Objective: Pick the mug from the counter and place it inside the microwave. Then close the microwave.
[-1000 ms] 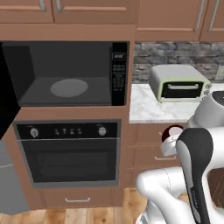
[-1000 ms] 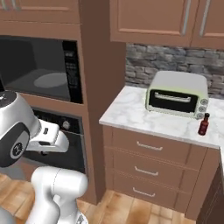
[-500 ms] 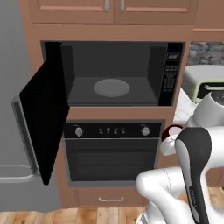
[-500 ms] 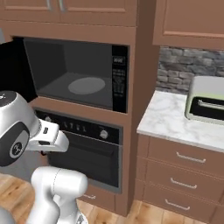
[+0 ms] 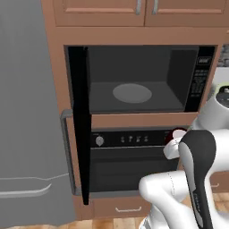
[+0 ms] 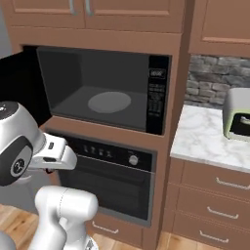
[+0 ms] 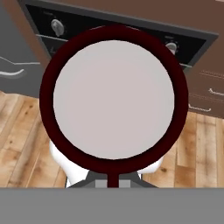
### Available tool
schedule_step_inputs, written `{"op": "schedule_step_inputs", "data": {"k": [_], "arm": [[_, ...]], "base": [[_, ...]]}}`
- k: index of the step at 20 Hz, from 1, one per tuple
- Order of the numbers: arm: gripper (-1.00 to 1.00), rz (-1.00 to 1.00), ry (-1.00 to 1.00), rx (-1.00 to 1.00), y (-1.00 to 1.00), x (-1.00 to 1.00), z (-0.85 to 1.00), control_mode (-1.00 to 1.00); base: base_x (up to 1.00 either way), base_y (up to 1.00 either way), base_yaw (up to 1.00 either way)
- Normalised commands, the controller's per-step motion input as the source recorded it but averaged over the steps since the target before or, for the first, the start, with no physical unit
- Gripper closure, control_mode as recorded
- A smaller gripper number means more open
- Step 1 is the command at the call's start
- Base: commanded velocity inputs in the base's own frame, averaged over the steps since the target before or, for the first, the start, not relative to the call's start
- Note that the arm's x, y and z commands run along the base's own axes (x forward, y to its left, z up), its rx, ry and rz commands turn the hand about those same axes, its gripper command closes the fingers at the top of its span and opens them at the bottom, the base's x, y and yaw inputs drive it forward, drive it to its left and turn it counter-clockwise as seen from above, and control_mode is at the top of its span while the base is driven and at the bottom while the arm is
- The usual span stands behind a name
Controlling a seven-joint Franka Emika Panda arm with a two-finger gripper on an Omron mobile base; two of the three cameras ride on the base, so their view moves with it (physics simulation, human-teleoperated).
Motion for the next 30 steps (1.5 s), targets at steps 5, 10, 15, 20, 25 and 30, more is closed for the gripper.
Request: {"op": "schedule_step_inputs", "data": {"k": [5,10,15,20,25,30], "arm": [[1.0,0.0,0.0,0.0,0.0,0.0,0.0,1.0],[1.0,0.0,0.0,0.0,0.0,0.0,0.0,1.0],[1.0,0.0,0.0,0.0,0.0,0.0,0.0,1.0],[1.0,0.0,0.0,0.0,0.0,0.0,0.0,1.0],[1.0,0.0,0.0,0.0,0.0,0.0,0.0,1.0],[1.0,0.0,0.0,0.0,0.0,0.0,0.0,1.0]], "base": [[0.22,0.16,-0.16],[0.21,0.01,-0.24],[0.27,0.0,-0.25],[0.16,0.05,-0.15],[0.29,0.15,-0.1],[0.3,0.13,-0.04]]}}
